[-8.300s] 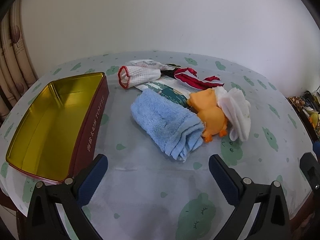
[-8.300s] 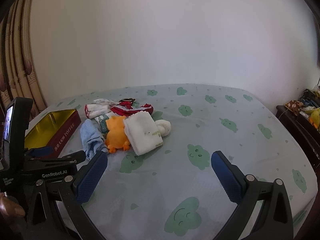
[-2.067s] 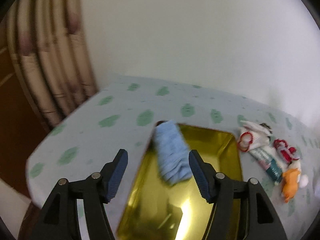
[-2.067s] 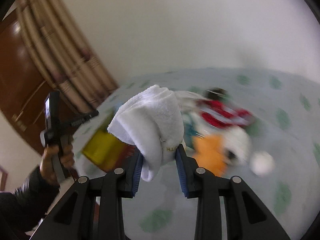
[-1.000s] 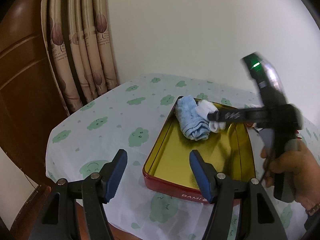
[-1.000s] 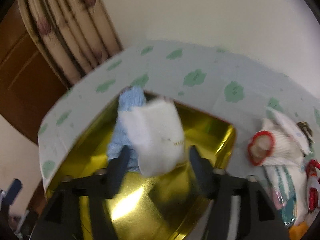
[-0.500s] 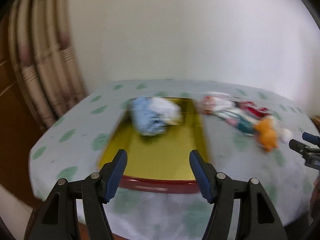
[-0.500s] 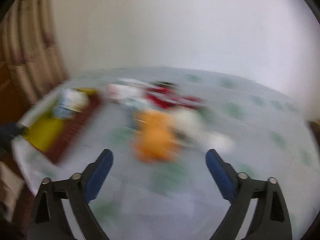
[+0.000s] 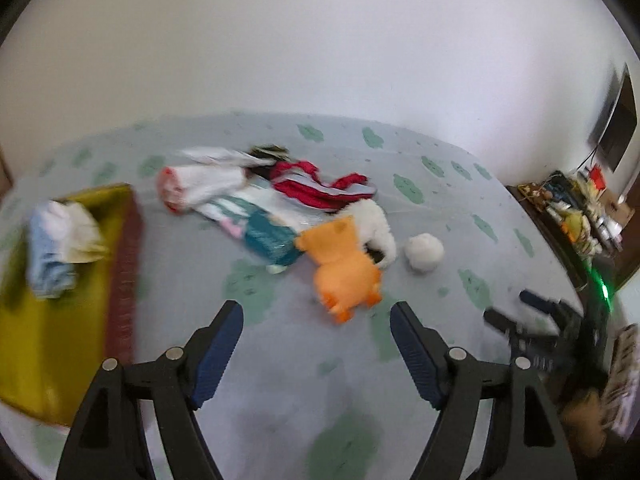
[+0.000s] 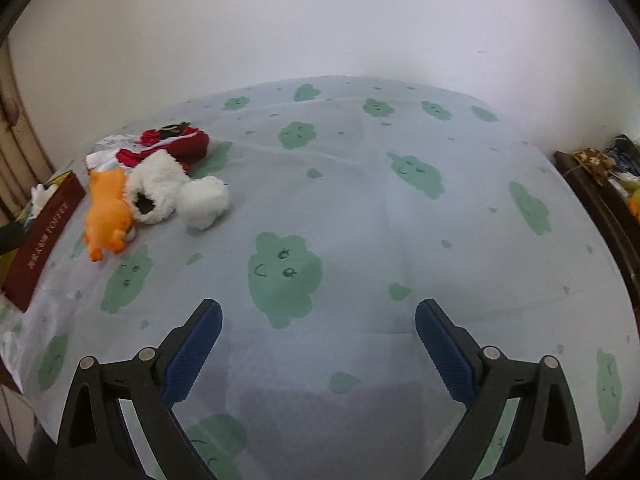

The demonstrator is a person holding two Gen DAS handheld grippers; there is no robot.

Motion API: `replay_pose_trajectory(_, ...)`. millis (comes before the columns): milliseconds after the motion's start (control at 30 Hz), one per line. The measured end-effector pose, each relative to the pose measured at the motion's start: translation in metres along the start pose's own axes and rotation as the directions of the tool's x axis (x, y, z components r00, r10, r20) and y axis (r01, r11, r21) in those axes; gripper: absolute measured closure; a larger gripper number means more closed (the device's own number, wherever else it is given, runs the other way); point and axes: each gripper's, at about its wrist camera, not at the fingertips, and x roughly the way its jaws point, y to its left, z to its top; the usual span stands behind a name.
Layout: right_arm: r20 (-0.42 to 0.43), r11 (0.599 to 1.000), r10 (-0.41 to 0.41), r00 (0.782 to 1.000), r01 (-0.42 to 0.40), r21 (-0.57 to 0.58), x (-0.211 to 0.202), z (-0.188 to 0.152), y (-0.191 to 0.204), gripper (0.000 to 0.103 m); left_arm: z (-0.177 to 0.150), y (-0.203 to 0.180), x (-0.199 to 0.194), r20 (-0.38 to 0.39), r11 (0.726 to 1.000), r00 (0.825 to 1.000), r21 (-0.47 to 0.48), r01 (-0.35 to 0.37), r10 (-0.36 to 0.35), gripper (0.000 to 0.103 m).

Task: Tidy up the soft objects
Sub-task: 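Grasp the orange plush toy with the left gripper, then lift the orange toy while the right gripper grasps the white pompom ball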

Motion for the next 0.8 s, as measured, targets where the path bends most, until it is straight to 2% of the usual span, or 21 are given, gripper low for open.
replay_pose_trajectory(100, -0.01, 0.999, 0.037, 0.999, -0.037, 0.033, 0.003, -0.001, -0.007, 0.006, 0.013, 0.001, 0.027, -0.036, 0.997, 0.998, -0.056, 0.057, -0.059, 0.025)
replay_pose_trajectory(267, -0.015, 0.991, 0.097, 0.995, -0.095, 0.095, 0.005, -0.002, -0.019, 0.006, 0.021, -0.002, 0.053, -0.058, 0.995, 0.996, -0.086, 0.059, -0.064, 0.025)
replay_pose_trajectory(533, -0.019, 0.99, 0.106, 0.994, -0.103, 0.092, 0.007, -0.002, -0.018, 0.002, 0.026, 0.004, 0.076, -0.078, 0.981, 0.988, -0.152, 0.119, -0.132, 0.025)
replay_pose_trajectory(600, -0.017, 0.99, 0.109, 0.994, -0.106, 0.094, 0.008, -0.002, -0.019, 0.002, 0.028, 0.005, 0.082, -0.085, 0.982, 0.989, -0.153, 0.109, -0.123, 0.026)
replay_pose_trajectory(633, -0.017, 0.99, 0.109, 0.994, -0.107, 0.095, 0.008, -0.002, -0.019, 0.002, 0.028, 0.005, 0.086, -0.094, 0.985, 0.99, -0.147, 0.094, -0.109, 0.032)
replay_pose_trajectory(667, -0.017, 0.99, 0.11, 0.994, -0.108, 0.096, 0.007, -0.002, -0.019, 0.002, 0.027, 0.004, 0.089, -0.106, 0.987, 0.99, -0.136, 0.082, -0.096, 0.051)
replay_pose_trajectory(700, -0.016, 0.989, 0.112, 0.994, -0.11, 0.096, 0.007, -0.002, -0.019, 0.001, 0.026, 0.003, 0.091, -0.111, 0.987, 0.988, -0.133, 0.095, -0.11, 0.052)
replay_pose_trajectory(800, -0.014, 0.988, 0.12, 0.993, -0.118, 0.101, 0.007, -0.003, -0.02, 0.001, 0.022, -0.002, 0.081, -0.076, 0.991, 0.994, -0.118, 0.063, -0.072, 0.058)
